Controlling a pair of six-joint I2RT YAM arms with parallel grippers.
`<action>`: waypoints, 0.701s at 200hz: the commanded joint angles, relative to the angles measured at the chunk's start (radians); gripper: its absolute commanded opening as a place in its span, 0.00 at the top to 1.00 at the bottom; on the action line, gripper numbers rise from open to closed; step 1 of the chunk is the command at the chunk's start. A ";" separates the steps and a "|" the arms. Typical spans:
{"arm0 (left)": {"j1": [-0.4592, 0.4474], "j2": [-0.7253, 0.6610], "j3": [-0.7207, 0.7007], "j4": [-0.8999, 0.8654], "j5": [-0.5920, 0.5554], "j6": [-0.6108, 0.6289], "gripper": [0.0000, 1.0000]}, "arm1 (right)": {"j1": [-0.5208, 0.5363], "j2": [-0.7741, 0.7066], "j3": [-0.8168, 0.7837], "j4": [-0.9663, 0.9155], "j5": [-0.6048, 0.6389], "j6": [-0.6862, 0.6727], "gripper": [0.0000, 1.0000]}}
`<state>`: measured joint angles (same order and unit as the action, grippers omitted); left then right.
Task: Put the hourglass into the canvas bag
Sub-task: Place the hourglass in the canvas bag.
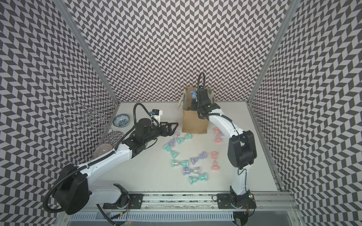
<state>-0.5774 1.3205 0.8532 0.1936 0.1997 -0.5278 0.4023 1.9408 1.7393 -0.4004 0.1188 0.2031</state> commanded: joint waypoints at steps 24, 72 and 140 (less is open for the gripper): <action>-0.008 0.006 0.005 0.022 -0.012 0.025 0.01 | -0.004 0.092 0.066 -0.033 0.012 -0.021 0.73; -0.007 -0.007 -0.016 0.017 -0.029 0.024 0.01 | -0.008 0.131 0.001 -0.052 -0.003 0.015 0.70; -0.008 -0.036 -0.040 0.026 -0.038 0.018 0.01 | -0.009 0.161 -0.045 -0.048 -0.012 0.030 0.63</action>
<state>-0.5785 1.3144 0.8249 0.1955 0.1772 -0.5133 0.3939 2.0689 1.7271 -0.4690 0.1108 0.2184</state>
